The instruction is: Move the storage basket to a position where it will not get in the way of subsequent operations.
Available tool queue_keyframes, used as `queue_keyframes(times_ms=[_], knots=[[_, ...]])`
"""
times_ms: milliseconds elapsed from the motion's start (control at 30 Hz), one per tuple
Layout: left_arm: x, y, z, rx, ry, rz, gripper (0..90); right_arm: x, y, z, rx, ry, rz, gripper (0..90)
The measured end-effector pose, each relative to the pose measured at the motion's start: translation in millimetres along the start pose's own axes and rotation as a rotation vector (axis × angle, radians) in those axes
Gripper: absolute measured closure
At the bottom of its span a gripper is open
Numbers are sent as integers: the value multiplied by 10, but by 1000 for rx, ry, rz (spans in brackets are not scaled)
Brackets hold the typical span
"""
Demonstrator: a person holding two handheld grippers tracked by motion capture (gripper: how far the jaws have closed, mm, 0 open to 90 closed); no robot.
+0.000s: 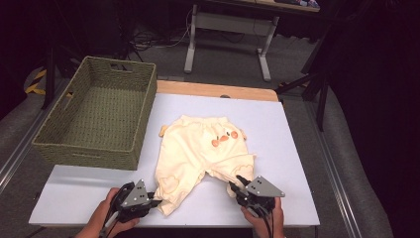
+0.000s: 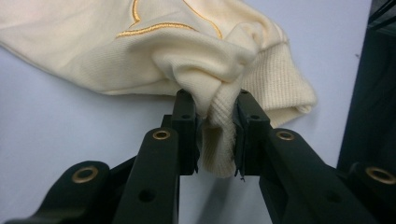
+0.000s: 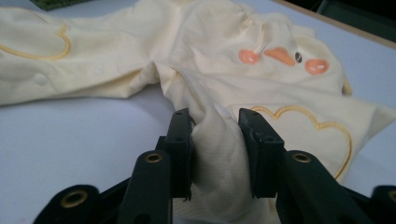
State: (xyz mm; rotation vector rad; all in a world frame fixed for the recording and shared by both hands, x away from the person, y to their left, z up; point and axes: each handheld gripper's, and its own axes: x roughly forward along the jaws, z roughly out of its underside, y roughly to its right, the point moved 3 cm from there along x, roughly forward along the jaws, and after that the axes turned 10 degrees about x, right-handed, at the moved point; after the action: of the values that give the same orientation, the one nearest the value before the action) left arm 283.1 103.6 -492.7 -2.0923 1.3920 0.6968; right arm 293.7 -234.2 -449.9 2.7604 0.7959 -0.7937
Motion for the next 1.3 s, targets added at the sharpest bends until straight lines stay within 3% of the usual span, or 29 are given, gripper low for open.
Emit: queue_keyframes(times_ms=[200, 333, 433, 600, 733, 800, 867, 900, 933, 967, 1000, 1067, 1167, 1200, 1267, 1300], knots=[[27, 92, -74, 42, 13, 34, 743, -247, -50, -179, -32, 45, -13, 652], [41, 132, -101, 55, 21, 47, 743, -255, -129, -227, -51, 52, -29, 641], [14, 140, -119, 63, 31, 38, 744, -233, -164, -232, -51, 46, -47, 578], [-19, 128, -140, 47, 51, 26, 746, -266, -174, -256, -43, 77, -51, 521], [-19, 144, -142, 70, 37, 12, 746, -279, -80, -254, -29, 90, -22, 509], [-33, 143, -147, 73, 36, 4, 747, -278, 47, -215, -4, 86, 8, 507], [-61, 105, -133, 80, 19, -38, 754, -286, 164, -178, 39, 88, 13, 498], [-61, 105, -133, 80, 19, -38, 759, -286, 164, -178, 39, 88, 13, 498], [-81, 55, -102, 78, -8, -83, 762, -307, 272, -155, 70, 93, 28, 492], [-98, 10, -74, 53, -11, -94, 763, -316, 312, -147, 81, 95, 35, 490], [-98, 10, -74, 53, -11, -94, 763, -316, 312, -147, 81, 95, 35, 490], [-136, -94, -7, 32, -29, -135, 766, -315, 449, -87, 100, 69, 71, 485], [-161, -142, 25, 20, -31, -148, 768, -210, 574, 48, 130, -29, 81, 481], [-166, -163, 50, 26, -53, -168, 768, -173, 603, 89, 125, -58, 98, 481], [-172, -170, 62, 18, -61, -171, 769, -106, 647, 157, 102, -120, 113, 482], [-172, -177, 70, 18, -62, -175, 769, -106, 647, 157, 102, -120, 113, 482]])
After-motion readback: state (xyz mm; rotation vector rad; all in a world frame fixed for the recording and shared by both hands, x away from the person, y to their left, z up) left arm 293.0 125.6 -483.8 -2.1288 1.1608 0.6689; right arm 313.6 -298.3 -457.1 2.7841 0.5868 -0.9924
